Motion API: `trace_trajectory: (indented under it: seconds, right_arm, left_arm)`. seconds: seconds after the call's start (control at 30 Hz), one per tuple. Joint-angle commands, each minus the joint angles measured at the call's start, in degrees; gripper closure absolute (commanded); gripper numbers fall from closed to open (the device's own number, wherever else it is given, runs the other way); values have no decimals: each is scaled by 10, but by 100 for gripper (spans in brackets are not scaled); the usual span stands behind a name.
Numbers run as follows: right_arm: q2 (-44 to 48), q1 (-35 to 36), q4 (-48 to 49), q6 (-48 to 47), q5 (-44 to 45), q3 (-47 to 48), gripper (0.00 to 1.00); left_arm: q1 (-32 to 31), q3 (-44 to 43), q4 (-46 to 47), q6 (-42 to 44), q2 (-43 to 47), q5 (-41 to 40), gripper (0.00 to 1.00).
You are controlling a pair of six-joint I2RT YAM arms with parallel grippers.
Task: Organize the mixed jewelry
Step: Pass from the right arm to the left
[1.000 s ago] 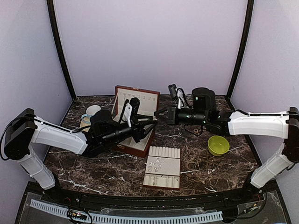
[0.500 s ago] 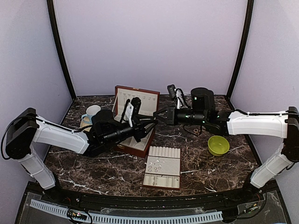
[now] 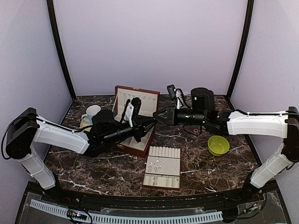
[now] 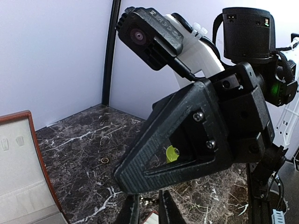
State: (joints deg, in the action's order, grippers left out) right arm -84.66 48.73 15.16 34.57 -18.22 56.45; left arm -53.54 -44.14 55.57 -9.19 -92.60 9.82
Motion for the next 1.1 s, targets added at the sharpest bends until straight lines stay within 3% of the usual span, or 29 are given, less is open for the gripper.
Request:
trace_trajectory:
  seconds: [0.0, 0.43, 0.57, 0.67, 1.07]
  right_arm:
    - [0, 6, 13, -2, 0, 10, 100]
    - [-9, 6, 2, 0, 26, 7, 100]
    - [-7, 6, 4, 0, 28, 7, 69]
    - [-5, 4, 8, -3, 33, 4, 56]
    - [35, -25, 2, -21, 71, -21, 51]
  left_arm:
    - [-2, -19, 6, 4, 2, 1, 87]
    - [-2, -17, -23, 4, 8, -7, 93]
    - [-2, -8, -49, -5, 15, -27, 94]
    - [-2, -13, -79, -18, 26, -22, 94]
    - [-2, -12, -249, -27, 93, -6, 94]
